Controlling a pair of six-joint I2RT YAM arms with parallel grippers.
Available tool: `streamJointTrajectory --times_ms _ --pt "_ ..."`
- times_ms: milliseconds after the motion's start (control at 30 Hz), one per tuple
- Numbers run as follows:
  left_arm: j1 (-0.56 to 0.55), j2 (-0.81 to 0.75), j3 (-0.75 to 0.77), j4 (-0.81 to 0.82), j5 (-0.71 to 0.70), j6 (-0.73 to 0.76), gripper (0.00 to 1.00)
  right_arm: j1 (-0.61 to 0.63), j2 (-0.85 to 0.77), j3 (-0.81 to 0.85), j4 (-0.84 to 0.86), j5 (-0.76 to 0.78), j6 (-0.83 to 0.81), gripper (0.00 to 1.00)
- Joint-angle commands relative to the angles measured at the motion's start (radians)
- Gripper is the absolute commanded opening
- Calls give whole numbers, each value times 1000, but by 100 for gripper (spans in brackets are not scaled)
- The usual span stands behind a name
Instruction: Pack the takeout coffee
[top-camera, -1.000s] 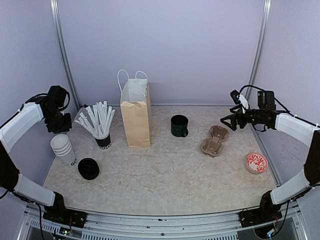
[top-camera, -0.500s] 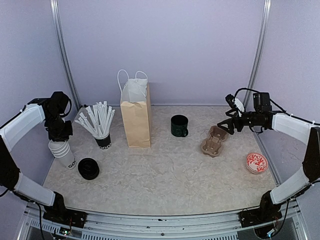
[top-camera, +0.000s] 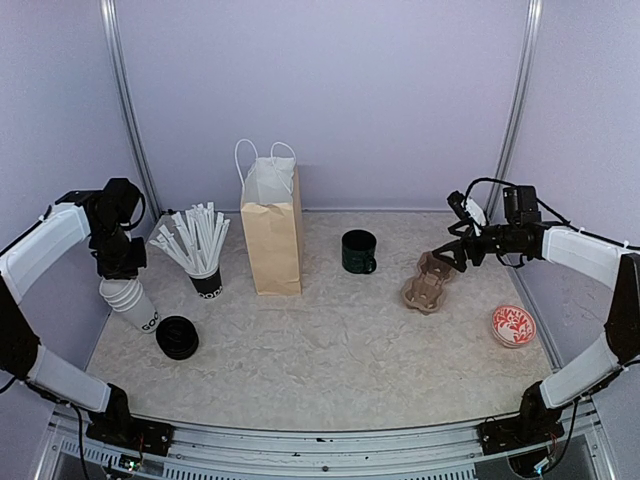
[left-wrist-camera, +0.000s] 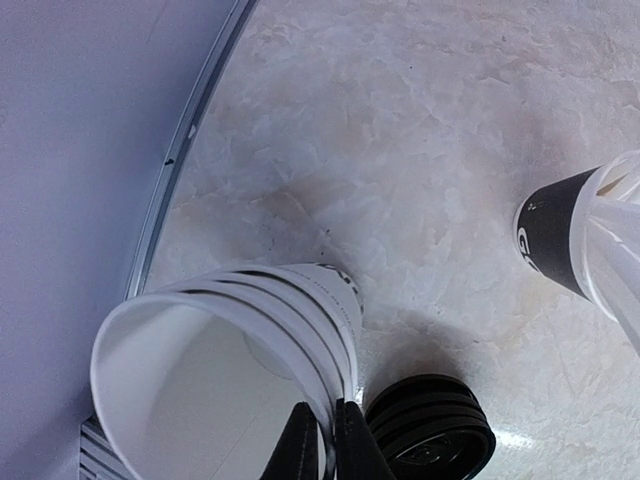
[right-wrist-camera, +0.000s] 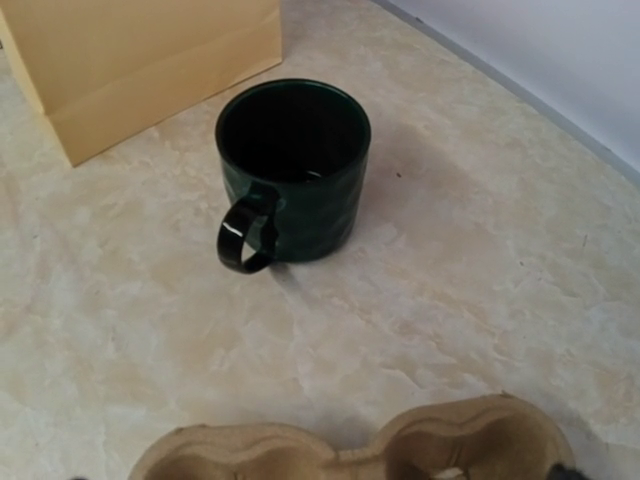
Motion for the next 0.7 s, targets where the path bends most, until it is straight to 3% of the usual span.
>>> streamJointTrajectory --times_ms 0,200,333,400,533,633,667 --pt "-13 18 33 -27 -35 -13 9 16 10 10 -13 -6 -13 97" --pt "-38 18 43 -47 -52 -32 11 20 15 11 -17 -6 -15 97" --pt "-49 20 46 -55 -53 -35 0 26 18 12 -17 -5 -18 97" --pt "-54 23 63 -61 -75 -35 0 26 17 12 -19 -4 -19 97" --pt "-85 79 175 -126 -335 -65 0 30 17 10 -20 -8 -21 97" --pt "-84 102 172 0 13 -4 0 35 19 13 -25 -11 -21 97" --pt "-102 107 184 -12 -97 -28 0 36 20 12 -26 -13 -21 98"
